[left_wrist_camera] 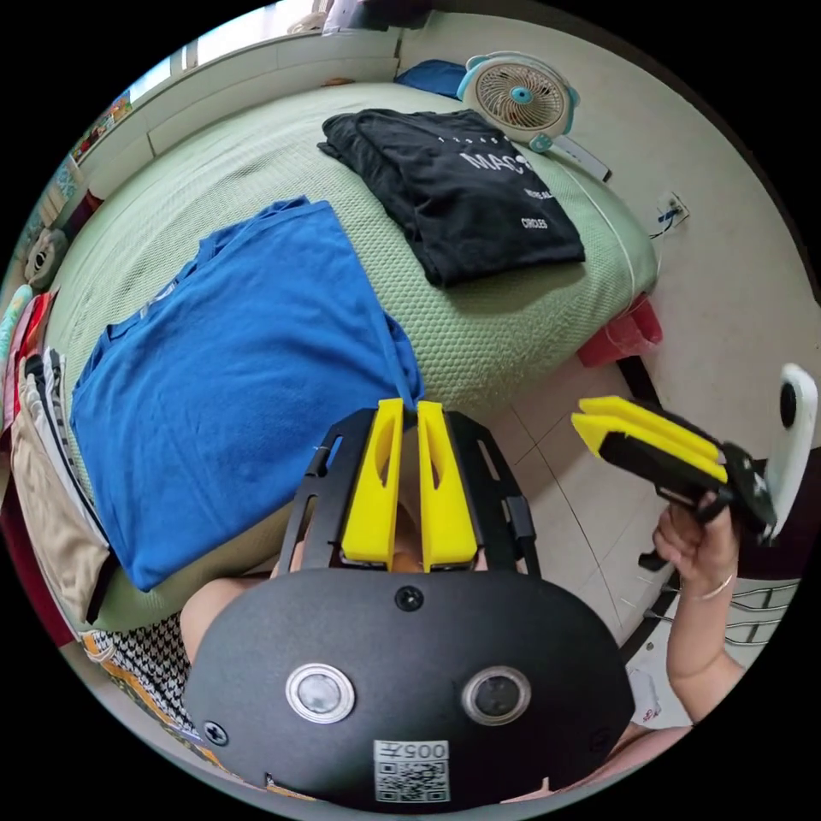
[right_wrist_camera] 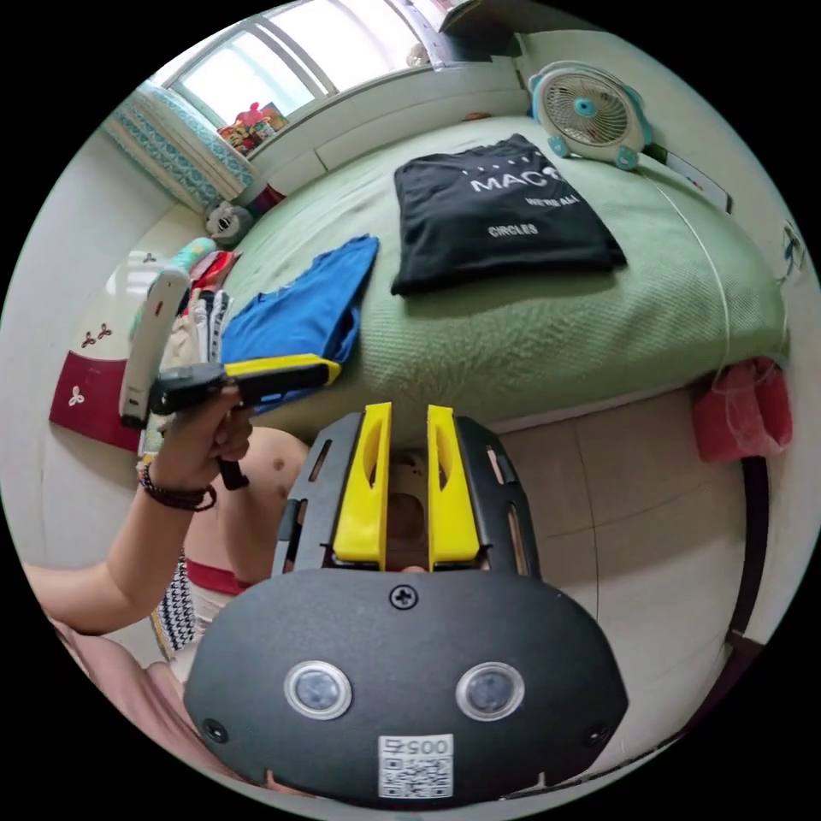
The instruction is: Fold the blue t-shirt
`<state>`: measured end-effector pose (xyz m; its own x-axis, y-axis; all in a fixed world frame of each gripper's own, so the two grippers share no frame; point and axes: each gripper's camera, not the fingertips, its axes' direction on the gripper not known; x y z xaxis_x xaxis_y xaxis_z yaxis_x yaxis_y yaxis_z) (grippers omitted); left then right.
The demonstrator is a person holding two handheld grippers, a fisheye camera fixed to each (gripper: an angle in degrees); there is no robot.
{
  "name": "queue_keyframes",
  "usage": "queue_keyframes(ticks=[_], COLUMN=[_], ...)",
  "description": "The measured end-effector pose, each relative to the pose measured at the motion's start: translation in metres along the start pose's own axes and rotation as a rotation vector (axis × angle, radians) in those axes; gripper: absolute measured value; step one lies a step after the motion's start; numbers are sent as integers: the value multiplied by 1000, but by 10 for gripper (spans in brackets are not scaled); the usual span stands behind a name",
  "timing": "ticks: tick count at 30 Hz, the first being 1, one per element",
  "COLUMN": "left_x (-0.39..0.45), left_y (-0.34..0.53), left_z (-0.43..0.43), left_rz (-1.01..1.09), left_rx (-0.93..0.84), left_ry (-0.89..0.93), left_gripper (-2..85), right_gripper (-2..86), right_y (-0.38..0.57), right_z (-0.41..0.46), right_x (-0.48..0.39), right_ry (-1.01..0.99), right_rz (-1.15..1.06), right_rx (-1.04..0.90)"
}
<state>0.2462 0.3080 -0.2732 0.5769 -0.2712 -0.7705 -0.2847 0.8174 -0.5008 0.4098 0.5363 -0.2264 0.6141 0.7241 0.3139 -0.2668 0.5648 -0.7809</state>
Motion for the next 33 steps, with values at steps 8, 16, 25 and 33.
queue_keyframes(ticks=[8,16,25,33], left_x=[-37,-81,-115,-75], left_y=[7,19,24,8], left_z=[-28,-46,-53,-39], left_rz=[11,2,-30,55], left_rx=[55,78,99,73], left_ry=[91,155,200,265], left_gripper=[45,38,2,94], right_gripper=[120,130,105,112], right_y=[-132,-242,-281,-296], right_z=[33,143,201,203], right_x=[-15,15,21,33], right_ry=[-124,-274,-186,-177], right_rz=[-136,42,92,81], right_rx=[-63,-218,-257,-248])
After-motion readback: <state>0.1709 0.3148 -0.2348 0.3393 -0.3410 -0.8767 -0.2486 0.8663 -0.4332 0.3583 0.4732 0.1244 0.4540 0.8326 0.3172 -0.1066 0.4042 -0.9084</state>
